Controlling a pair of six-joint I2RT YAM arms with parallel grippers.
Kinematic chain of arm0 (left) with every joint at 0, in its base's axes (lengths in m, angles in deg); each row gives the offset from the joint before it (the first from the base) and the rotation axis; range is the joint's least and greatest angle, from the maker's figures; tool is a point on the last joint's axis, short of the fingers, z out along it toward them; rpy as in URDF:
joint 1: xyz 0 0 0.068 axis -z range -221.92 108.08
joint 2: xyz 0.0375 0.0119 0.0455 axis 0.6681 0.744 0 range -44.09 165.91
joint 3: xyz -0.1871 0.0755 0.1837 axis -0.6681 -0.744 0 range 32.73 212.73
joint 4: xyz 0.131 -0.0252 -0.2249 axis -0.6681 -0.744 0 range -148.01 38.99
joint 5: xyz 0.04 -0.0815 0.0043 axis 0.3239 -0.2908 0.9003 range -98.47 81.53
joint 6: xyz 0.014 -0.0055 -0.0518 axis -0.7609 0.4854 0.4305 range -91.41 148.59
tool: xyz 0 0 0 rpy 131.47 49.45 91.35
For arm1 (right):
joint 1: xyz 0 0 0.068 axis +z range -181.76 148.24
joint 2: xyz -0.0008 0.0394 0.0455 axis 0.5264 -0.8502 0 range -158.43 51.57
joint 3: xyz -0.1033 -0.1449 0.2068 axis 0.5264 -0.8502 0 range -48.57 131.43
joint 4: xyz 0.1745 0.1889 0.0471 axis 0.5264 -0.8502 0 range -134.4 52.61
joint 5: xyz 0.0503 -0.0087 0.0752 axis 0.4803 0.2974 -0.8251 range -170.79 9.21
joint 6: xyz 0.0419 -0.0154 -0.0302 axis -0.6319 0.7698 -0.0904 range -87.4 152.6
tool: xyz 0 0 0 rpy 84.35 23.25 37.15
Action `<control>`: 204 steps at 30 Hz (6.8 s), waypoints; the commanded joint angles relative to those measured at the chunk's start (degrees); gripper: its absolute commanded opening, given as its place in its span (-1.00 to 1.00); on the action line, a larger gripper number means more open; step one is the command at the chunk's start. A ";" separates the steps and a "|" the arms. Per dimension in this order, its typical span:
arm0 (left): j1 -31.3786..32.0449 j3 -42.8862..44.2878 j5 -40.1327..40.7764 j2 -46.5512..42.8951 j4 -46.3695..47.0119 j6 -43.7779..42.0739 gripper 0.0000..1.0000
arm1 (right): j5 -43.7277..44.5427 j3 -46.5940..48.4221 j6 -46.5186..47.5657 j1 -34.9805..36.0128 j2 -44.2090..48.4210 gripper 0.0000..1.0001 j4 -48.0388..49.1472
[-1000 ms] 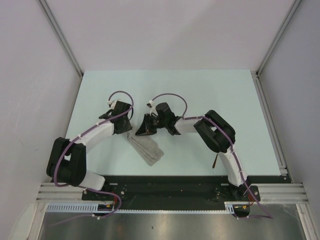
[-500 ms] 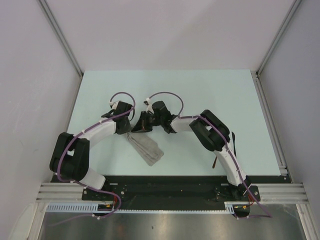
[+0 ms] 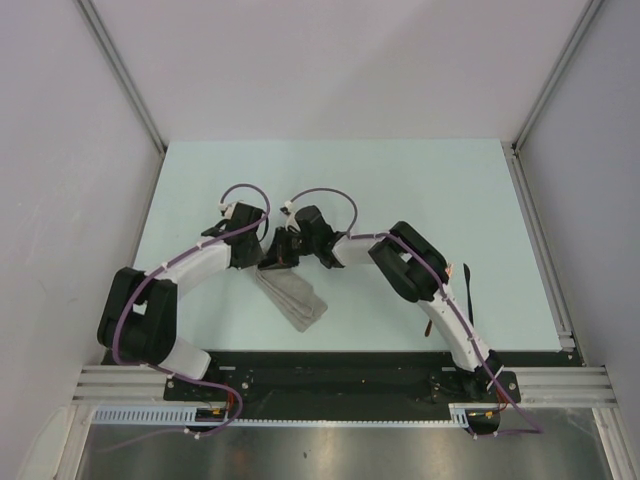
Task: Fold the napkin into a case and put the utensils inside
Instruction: Stuff the top corner of the smaller-rectangle-folded napkin into the folded napkin.
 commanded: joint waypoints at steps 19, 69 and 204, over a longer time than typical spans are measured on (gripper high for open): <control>-0.44 -0.43 -4.30 2.63 3.11 0.83 -1.00 | -2.92 -7.64 1.33 0.13 8.74 -0.63 2.72; 15.99 -9.30 -7.73 -16.96 0.56 5.57 -0.29 | 9.38 -30.85 25.23 1.36 37.49 0.05 -25.75; -3.51 -4.22 -13.26 -47.21 -15.77 6.99 -0.92 | 31.44 -11.79 35.87 15.77 28.89 0.14 -43.93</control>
